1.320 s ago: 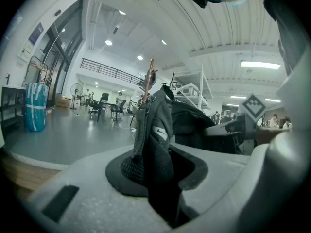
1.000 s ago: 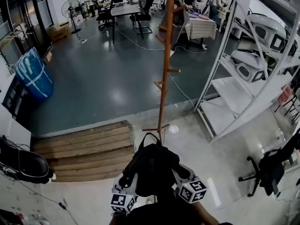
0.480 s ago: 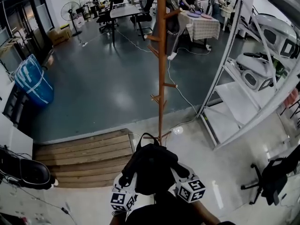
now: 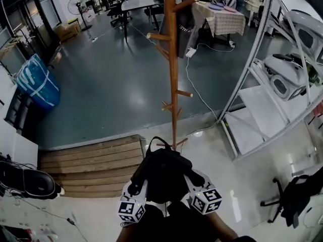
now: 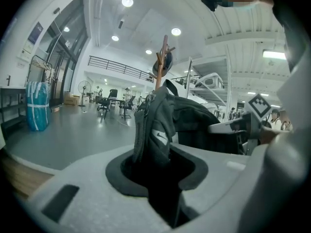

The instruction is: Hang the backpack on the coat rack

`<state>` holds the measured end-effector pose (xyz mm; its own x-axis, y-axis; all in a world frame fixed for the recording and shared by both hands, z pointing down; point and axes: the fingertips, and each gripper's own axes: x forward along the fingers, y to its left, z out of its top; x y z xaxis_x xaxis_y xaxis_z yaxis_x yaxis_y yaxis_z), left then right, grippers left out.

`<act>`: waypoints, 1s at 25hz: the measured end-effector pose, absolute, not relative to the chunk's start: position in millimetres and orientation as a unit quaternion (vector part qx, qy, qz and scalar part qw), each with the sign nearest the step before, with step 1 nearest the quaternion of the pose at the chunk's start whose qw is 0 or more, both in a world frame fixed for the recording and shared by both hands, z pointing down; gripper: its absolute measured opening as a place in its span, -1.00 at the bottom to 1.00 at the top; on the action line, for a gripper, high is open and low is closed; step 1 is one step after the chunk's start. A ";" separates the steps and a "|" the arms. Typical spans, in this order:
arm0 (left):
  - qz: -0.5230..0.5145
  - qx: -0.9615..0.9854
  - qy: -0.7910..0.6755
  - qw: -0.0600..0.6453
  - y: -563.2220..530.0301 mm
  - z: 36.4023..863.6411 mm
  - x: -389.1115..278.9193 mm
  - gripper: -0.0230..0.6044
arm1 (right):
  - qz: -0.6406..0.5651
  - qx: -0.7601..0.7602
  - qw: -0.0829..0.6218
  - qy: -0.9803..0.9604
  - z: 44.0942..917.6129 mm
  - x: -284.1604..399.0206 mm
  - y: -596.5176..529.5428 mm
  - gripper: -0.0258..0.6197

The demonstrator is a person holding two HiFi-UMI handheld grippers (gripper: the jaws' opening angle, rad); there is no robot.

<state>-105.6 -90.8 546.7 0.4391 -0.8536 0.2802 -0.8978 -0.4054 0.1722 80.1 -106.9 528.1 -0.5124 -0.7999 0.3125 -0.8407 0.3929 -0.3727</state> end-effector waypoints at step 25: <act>0.071 0.859 -0.486 0.145 -207.2 585.9 -107.3 -0.57 | 0.252 0.539 0.029 -0.803 564.4 80.2 -203.5 -0.66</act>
<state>-107.3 -207.2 585.9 0.5179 -0.8141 0.2627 -0.8552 -0.4856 0.1810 80.2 -203.5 564.4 -0.4170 -0.8514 0.3181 -0.8803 0.2912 -0.3745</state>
